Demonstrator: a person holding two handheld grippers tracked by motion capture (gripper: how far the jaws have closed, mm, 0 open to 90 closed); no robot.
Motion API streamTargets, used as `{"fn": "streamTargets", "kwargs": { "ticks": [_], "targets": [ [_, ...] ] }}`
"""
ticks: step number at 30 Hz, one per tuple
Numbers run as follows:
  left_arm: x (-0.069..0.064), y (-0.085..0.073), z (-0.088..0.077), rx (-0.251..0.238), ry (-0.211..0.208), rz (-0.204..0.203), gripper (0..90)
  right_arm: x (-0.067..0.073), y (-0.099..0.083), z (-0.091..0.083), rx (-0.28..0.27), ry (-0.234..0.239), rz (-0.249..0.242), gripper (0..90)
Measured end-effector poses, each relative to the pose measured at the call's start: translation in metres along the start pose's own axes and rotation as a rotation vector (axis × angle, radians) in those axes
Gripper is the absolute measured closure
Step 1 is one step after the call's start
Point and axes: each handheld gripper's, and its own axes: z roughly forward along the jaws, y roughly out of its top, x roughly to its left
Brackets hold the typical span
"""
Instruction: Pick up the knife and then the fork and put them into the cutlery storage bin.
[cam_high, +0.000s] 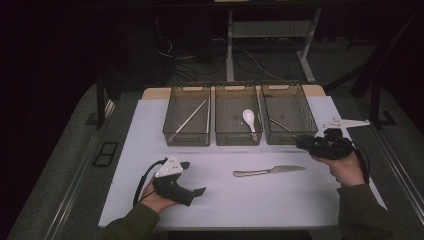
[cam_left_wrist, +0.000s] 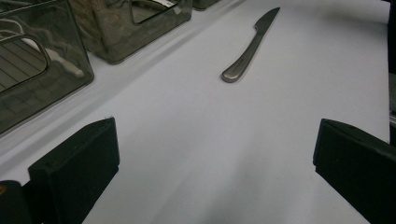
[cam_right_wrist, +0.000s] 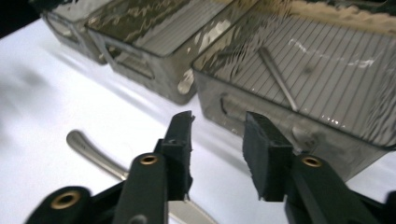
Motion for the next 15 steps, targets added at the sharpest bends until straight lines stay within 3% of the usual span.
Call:
{"fn": "streamTargets", "kwargs": {
  "ticks": [9, 15],
  "targets": [
    [0.000, 0.000, 0.000, 0.003, 0.001, 0.001, 0.0, 0.000, -0.016, 0.010, 0.080, 0.017, -0.023, 80.6],
    [0.000, 0.000, 0.000, 0.004, 0.000, 0.004, 0.0, -0.005, -0.025, 0.026, 0.167, 0.028, -0.029, 89.4]
  ]
}}
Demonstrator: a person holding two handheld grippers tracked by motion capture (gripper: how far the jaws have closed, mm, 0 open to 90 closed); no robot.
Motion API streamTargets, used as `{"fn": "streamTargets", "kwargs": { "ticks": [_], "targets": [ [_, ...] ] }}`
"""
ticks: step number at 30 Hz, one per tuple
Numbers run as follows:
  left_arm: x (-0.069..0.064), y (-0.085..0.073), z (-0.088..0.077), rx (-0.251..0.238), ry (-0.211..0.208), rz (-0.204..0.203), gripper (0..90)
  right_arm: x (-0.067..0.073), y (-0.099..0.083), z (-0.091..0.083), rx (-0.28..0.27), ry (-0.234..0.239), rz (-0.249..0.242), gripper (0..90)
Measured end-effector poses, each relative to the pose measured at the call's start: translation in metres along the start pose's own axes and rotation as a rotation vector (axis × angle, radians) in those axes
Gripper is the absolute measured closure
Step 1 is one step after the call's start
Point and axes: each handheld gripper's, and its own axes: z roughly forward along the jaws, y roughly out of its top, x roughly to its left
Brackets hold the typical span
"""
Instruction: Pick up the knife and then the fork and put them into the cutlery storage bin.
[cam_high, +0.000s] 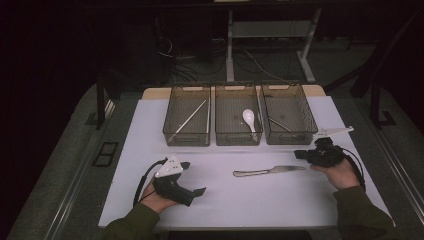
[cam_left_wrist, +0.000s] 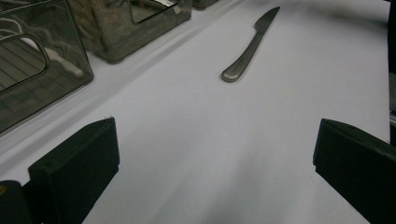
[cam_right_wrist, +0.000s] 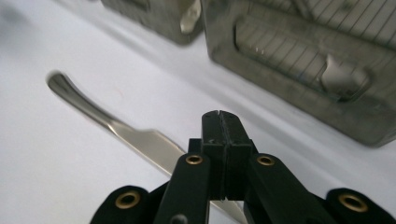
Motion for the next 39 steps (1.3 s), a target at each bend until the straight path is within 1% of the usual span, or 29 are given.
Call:
{"fn": "streamTargets", "kwargs": {
  "ticks": [7, 11, 13, 14, 17, 24, 28, 32, 36, 39],
  "targets": [
    [0.000, 0.000, 0.000, -0.001, 0.000, -0.003, 0.0, -0.005, -0.005, 0.019, 0.087, -0.003, -0.010, 89.5],
    [0.000, 0.000, 0.000, -0.001, 0.000, -0.003, 0.0, -0.004, -0.006, 0.023, 0.118, 0.002, -0.024, 89.5],
    [0.000, 0.000, 0.000, -0.002, 0.000, -0.004, 0.0, -0.003, -0.006, 0.025, 0.134, -0.010, -0.033, 89.5],
    [0.000, 0.000, 0.000, -0.002, 0.000, -0.005, 0.0, -0.003, -0.007, 0.025, 0.143, -0.002, -0.034, 89.5],
    [-0.001, 0.000, 0.001, -0.006, 0.000, -0.010, 0.0, -0.003, -0.007, 0.027, 0.155, -0.014, -0.050, 89.5],
    [-0.001, 0.000, 0.000, -0.001, 0.000, -0.004, 0.0, -0.004, -0.008, 0.027, 0.166, 0.005, -0.056, 89.5],
    [0.000, 0.000, 0.000, 0.003, 0.001, 0.000, 0.0, 0.000, -0.011, 0.024, 0.179, 0.027, -0.053, 89.5],
    [0.000, 0.000, 0.000, 0.003, 0.000, 0.002, 0.0, 0.003, -0.014, 0.021, 0.190, 0.034, -0.063, 89.5],
    [-0.001, 0.000, 0.001, 0.002, -0.002, -0.002, 0.0, 0.007, -0.019, 0.017, 0.198, 0.053, -0.073, 89.5],
    [-0.001, 0.000, 0.001, 0.001, -0.001, -0.003, 0.0, 0.014, -0.024, 0.014, 0.206, 0.072, -0.084, 89.5]
  ]
}}
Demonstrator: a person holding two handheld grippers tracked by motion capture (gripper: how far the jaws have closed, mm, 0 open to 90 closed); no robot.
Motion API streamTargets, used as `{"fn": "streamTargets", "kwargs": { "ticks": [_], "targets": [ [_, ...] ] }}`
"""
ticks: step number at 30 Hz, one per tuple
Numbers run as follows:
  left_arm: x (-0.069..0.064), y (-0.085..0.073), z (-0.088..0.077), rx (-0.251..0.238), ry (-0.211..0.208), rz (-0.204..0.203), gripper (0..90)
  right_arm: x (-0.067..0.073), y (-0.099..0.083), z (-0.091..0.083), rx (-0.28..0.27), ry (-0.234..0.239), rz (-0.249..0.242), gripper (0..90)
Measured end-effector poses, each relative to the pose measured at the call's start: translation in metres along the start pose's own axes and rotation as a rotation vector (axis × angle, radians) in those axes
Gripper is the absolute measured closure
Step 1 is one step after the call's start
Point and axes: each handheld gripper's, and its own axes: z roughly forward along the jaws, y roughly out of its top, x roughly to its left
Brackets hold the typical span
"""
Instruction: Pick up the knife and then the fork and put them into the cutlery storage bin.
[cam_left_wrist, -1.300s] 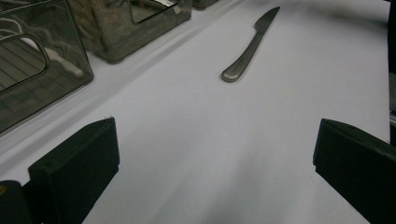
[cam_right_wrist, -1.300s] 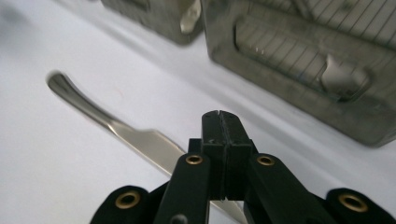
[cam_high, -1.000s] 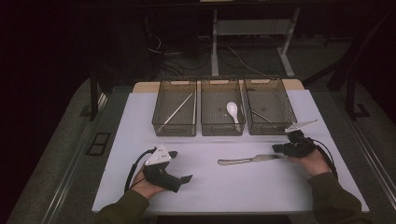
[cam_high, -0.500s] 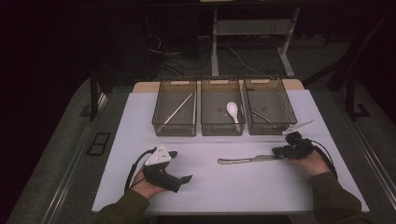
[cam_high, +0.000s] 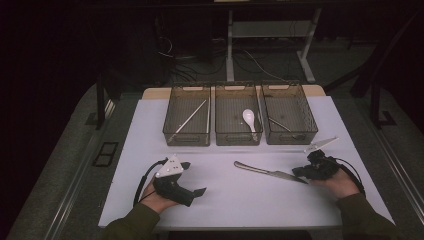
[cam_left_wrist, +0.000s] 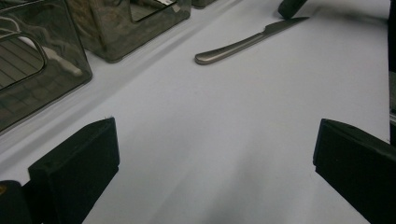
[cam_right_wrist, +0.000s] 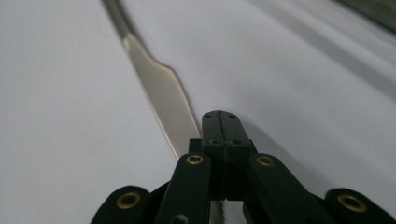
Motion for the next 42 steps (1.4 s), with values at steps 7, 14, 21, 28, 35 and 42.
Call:
{"fn": "streamTargets", "kwargs": {
  "ticks": [7, 14, 21, 28, 35, 42],
  "targets": [
    [0.000, 0.000, 0.000, 0.002, -0.001, 0.003, 0.0, 0.014, -0.006, -0.002, 0.027, 0.017, -0.053, 89.5],
    [0.000, 0.000, 0.000, 0.002, 0.000, 0.001, 0.0, 0.020, 0.012, -0.011, 0.036, 0.041, -0.078, 70.6],
    [0.001, 0.000, 0.000, -0.003, -0.006, -0.002, 0.0, 0.031, 0.040, -0.001, 0.080, 0.036, -0.133, 60.1],
    [0.003, -0.001, -0.002, -0.010, -0.053, 0.002, 0.0, 0.042, 0.065, 0.014, 0.124, 0.032, -0.207, 56.7],
    [0.007, -0.002, -0.003, -0.025, -0.076, 0.011, 0.0, 0.049, 0.084, 0.029, 0.172, 0.045, -0.263, 58.3],
    [0.009, -0.003, -0.005, -0.024, -0.069, 0.003, 0.0, 0.054, 0.096, 0.041, 0.230, 0.063, -0.301, 65.4]
  ]
}}
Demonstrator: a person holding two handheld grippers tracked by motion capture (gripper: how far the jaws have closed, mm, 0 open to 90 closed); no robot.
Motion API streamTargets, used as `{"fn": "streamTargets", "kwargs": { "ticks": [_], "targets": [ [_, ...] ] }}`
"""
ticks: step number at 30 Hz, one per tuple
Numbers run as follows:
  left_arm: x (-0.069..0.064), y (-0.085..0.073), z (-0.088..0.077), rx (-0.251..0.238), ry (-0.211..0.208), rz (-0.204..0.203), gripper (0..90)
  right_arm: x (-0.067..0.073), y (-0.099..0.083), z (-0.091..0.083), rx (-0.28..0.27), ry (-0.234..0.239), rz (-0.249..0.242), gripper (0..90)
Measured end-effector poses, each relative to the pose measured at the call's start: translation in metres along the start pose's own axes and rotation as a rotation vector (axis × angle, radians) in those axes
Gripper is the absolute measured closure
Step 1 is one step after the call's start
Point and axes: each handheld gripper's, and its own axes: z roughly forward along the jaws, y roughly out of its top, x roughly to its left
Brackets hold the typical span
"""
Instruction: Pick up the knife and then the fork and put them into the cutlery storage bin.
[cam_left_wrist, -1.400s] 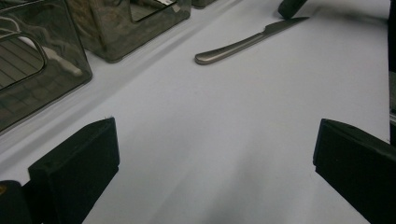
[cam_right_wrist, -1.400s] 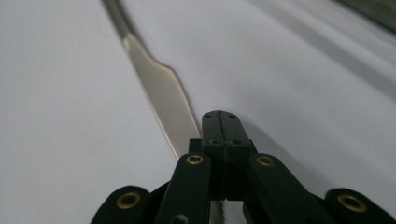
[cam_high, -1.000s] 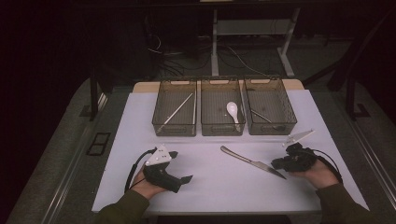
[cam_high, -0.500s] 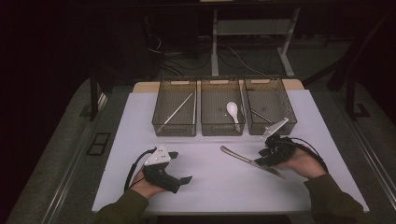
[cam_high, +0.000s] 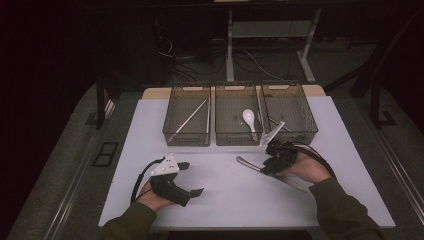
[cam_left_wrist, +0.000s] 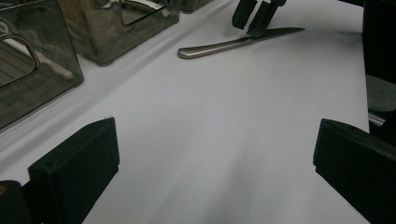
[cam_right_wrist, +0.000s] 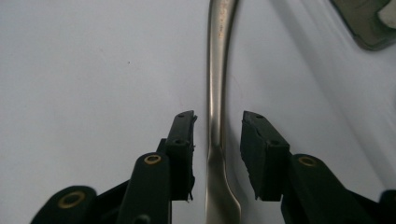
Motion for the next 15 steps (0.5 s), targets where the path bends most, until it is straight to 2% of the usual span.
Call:
{"fn": "streamTargets", "kwargs": {
  "ticks": [10, 15],
  "targets": [
    [-0.001, 0.000, 0.001, 0.009, -0.003, 0.004, 0.0, 0.002, 0.010, 0.011, 0.101, -0.016, -0.047, 75.4],
    [-0.002, 0.000, 0.002, 0.011, -0.003, 0.004, 0.0, 0.004, 0.013, 0.015, 0.132, -0.028, -0.069, 77.6]
  ]
}}
